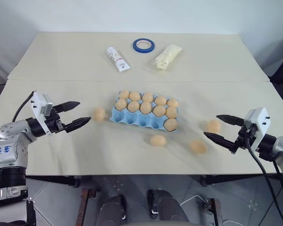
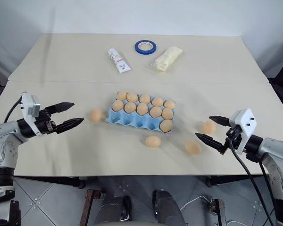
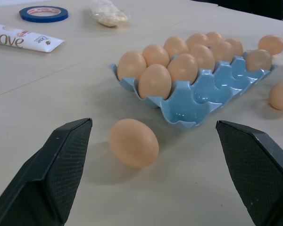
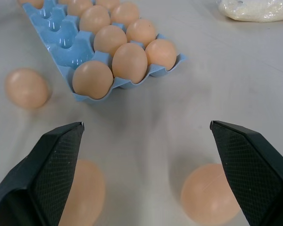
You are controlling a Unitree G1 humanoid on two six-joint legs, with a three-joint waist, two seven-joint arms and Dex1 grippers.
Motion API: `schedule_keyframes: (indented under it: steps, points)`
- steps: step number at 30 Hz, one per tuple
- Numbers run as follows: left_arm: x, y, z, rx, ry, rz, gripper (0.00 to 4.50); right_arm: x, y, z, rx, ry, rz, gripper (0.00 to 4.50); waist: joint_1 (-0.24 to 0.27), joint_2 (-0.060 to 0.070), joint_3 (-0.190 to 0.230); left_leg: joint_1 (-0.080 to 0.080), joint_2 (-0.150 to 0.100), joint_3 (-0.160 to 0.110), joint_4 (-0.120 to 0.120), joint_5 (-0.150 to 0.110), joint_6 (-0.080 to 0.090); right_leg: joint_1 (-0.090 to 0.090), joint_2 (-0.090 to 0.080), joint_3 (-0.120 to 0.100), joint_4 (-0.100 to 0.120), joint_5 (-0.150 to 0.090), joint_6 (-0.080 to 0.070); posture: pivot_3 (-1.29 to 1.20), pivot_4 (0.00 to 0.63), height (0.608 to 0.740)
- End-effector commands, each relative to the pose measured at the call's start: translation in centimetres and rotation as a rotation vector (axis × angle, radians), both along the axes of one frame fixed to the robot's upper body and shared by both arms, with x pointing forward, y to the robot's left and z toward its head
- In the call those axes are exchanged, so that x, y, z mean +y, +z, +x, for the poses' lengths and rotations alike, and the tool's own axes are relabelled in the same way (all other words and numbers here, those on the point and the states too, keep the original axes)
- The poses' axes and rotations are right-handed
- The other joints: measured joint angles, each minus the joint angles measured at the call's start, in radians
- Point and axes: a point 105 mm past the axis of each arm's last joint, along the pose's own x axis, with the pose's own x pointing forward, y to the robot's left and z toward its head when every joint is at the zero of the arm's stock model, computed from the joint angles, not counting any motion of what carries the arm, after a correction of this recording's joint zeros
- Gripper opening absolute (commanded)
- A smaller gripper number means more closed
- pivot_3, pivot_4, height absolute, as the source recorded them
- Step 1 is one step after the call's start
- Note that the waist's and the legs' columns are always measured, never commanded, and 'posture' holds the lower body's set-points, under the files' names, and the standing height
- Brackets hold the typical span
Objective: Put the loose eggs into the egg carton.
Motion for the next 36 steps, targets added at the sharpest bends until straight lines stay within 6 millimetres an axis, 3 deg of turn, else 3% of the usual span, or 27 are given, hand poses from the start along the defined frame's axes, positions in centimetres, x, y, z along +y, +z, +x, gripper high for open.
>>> schedule_keyframes:
  steps: [1,15,20,23,28,36]
  points:
    - [0.0,0.5,0.4,-0.029,0.018,0.006,4.48,0.3,1.1,-0.2,-0.046,0.009,0.005,4.50,0.000,0.000,0.000,0.000,0.000,0.000,0.000,0.000,0.000,0.000,0.000,0.000,0.000,0.000,0.000,0.00,0.150,0.740]
    - [-0.2,0.9,0.9,-0.025,0.063,0.013,4.48,0.2,1.5,0.0,-0.054,0.003,0.005,4.50,0.000,0.000,0.000,0.000,0.000,0.000,0.001,0.000,0.000,0.000,0.000,0.000,0.001,0.000,0.000,0.00,0.150,0.740]
    - [-1.4,0.7,0.8,-0.039,0.035,0.048,4.48,-0.4,1.6,-0.3,-0.064,-0.035,0.016,4.50,0.002,0.000,0.000,0.000,0.000,0.000,0.001,0.000,0.000,0.000,0.000,0.000,0.001,0.000,0.000,0.00,0.150,0.740]
    - [-2.5,1.1,0.4,-0.102,-0.022,0.081,4.48,-1.0,1.5,-1.4,-0.055,-0.075,0.037,4.50,0.005,0.000,0.000,0.000,0.000,0.000,0.001,0.000,0.000,0.000,0.000,0.000,0.001,0.000,0.000,0.00,0.150,0.740]
    - [-4.8,0.5,-1.2,-0.046,-0.241,0.049,4.48,-0.6,0.2,-4.4,0.005,-0.108,0.070,4.50,0.013,0.000,0.000,0.000,0.000,-0.001,0.001,0.000,0.000,0.001,0.001,0.000,0.001,0.000,0.000,0.00,0.150,0.740]
    - [-5.9,-0.7,-2.1,-0.010,-0.424,0.025,4.48,0.0,-1.3,-7.3,0.046,-0.174,0.094,4.50,0.010,0.000,0.000,0.002,0.000,-0.001,0.002,0.001,0.000,0.003,0.000,0.000,0.002,0.000,0.000,0.00,0.150,0.740]
